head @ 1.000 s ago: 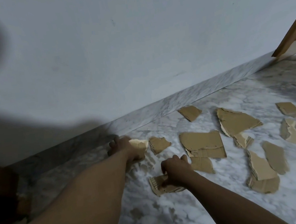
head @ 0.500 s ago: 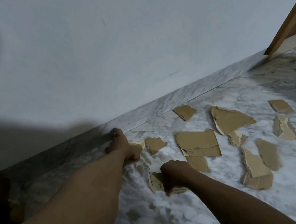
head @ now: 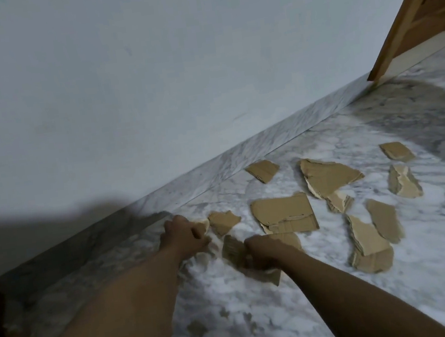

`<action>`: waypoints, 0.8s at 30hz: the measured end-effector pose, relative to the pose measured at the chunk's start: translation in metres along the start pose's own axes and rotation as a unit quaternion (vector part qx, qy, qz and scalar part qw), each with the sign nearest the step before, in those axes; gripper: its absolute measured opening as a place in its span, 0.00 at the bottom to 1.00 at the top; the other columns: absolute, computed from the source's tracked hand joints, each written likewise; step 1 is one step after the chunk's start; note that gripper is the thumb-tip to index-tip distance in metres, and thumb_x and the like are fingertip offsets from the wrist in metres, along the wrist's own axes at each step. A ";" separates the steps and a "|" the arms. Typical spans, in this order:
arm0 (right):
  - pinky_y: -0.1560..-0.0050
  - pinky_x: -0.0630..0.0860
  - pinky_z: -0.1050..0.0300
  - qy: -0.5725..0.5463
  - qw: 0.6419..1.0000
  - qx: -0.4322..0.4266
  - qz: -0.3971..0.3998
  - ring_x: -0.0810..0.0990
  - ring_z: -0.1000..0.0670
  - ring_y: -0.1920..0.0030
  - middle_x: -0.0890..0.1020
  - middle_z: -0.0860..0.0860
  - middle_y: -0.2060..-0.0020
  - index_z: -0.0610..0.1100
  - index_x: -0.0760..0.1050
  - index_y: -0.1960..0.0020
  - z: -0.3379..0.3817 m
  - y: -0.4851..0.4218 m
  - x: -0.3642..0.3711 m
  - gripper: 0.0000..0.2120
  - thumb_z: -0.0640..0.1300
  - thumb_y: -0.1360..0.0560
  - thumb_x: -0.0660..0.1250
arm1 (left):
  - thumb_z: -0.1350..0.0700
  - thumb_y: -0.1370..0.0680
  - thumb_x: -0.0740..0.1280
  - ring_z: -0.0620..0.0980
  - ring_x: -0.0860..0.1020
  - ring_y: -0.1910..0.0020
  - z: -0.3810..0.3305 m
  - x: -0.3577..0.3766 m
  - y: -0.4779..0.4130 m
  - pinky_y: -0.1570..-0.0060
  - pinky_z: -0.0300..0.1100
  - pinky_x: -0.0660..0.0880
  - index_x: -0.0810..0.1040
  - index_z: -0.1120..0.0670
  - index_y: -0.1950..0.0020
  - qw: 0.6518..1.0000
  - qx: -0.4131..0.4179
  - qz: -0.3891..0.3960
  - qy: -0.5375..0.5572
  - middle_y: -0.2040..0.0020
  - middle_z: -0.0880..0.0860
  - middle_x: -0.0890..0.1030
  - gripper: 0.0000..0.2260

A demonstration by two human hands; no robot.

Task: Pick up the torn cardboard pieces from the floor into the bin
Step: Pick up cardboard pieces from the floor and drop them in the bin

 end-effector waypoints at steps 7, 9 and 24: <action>0.35 0.63 0.32 -0.037 0.976 0.193 -0.099 0.58 0.34 0.30 0.58 0.45 0.29 0.46 0.67 0.27 -0.040 0.006 0.003 0.25 0.55 0.21 0.64 | 0.51 0.37 0.80 0.58 0.75 0.41 -0.002 -0.007 -0.002 0.47 0.45 0.75 0.68 0.56 0.34 0.997 -0.062 0.027 0.044 0.38 0.57 0.72 0.36; 0.39 0.70 0.37 -0.054 0.974 0.178 -0.128 0.63 0.36 0.33 0.60 0.45 0.31 0.46 0.67 0.27 -0.041 0.008 0.010 0.29 0.53 0.24 0.70 | 0.49 0.40 0.82 0.56 0.79 0.45 -0.006 -0.010 -0.007 0.52 0.42 0.75 0.73 0.57 0.40 0.995 -0.062 0.065 0.048 0.45 0.55 0.78 0.33; 0.53 0.83 0.52 -0.144 0.977 0.081 -0.135 0.79 0.45 0.46 0.61 0.44 0.29 0.49 0.61 0.25 -0.044 0.024 0.033 0.38 0.42 0.29 0.77 | 0.41 0.36 0.79 0.56 0.75 0.44 -0.096 0.022 -0.028 0.48 0.47 0.74 0.74 0.55 0.40 0.993 0.102 0.043 -0.040 0.41 0.56 0.74 0.32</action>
Point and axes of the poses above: each hand's wrist, its own y-axis away from the middle knuckle, its own x-axis out of the palm, z = x × y, the point moved 2 cm from there along -y, towards the middle knuckle
